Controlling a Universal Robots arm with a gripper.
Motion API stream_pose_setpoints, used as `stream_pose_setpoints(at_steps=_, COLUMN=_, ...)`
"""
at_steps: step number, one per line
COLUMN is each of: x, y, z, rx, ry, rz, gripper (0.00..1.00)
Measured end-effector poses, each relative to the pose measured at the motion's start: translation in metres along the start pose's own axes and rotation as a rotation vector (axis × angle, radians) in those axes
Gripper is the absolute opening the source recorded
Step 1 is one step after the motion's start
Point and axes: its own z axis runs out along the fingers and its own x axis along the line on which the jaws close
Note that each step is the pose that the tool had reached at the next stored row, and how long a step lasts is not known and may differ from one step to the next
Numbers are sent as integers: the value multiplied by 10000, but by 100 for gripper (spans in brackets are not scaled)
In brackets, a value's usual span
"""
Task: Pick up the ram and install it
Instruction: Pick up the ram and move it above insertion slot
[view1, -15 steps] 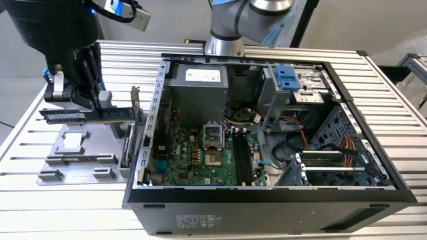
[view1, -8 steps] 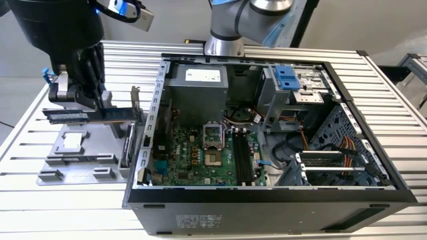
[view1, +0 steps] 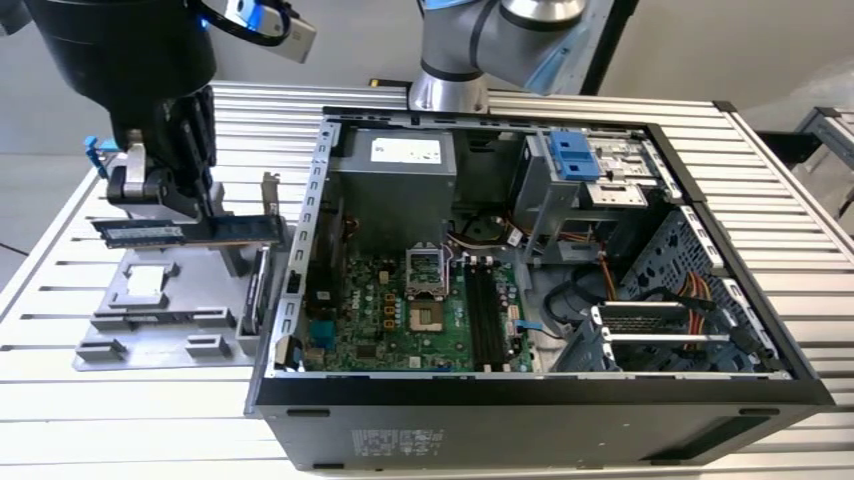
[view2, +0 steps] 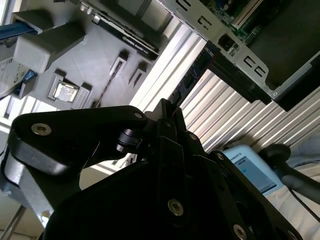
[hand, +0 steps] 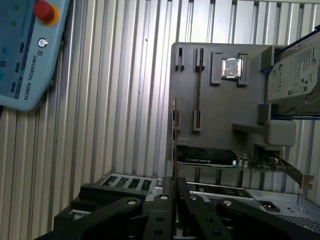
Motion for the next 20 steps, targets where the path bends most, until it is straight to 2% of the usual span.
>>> stream_pose_setpoints(at_steps=20, x=8, y=-114, z=-5, rx=0, ry=0, rz=0, gripper=0)
